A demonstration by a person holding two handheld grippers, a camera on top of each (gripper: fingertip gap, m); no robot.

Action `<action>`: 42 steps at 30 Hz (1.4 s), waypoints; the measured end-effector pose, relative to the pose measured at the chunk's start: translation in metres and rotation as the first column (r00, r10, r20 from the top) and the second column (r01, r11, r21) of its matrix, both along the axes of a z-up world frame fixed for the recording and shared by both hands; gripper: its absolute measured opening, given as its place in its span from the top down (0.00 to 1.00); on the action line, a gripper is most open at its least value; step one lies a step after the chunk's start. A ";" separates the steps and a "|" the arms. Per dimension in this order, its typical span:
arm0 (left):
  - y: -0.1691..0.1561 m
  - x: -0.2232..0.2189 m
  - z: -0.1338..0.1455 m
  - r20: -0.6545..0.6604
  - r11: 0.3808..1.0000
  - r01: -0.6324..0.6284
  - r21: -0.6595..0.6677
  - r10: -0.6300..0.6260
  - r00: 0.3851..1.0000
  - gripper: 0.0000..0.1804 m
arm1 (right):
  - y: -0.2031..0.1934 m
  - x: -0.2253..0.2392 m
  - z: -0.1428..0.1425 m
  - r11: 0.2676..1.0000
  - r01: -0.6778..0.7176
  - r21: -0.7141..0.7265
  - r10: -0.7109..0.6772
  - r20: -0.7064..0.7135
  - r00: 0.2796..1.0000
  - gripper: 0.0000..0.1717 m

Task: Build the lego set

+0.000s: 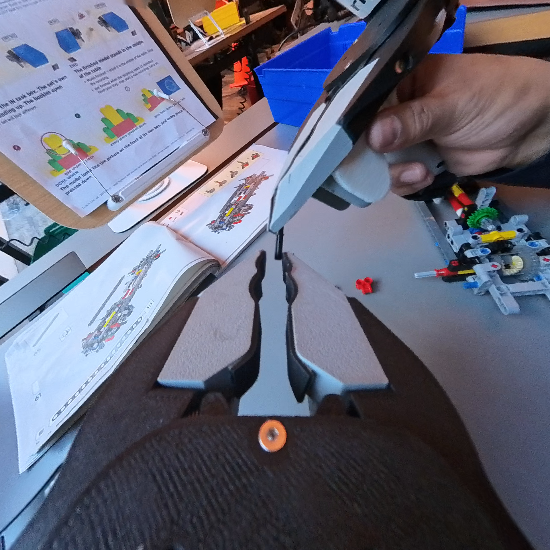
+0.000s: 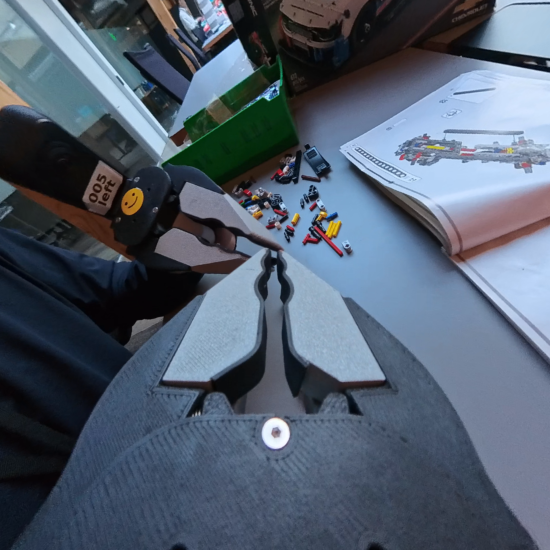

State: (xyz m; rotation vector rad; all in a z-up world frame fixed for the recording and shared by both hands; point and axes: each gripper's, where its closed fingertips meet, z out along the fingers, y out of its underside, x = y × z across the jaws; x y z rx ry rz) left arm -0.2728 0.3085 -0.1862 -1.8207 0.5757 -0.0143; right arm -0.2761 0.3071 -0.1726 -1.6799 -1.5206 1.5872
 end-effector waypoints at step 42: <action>-0.034 0.044 0.007 0.118 0.941 0.338 -0.013 -0.334 0.935 0.99 | -0.039 0.038 0.004 0.718 -0.267 0.643 0.311 0.046 0.949 0.99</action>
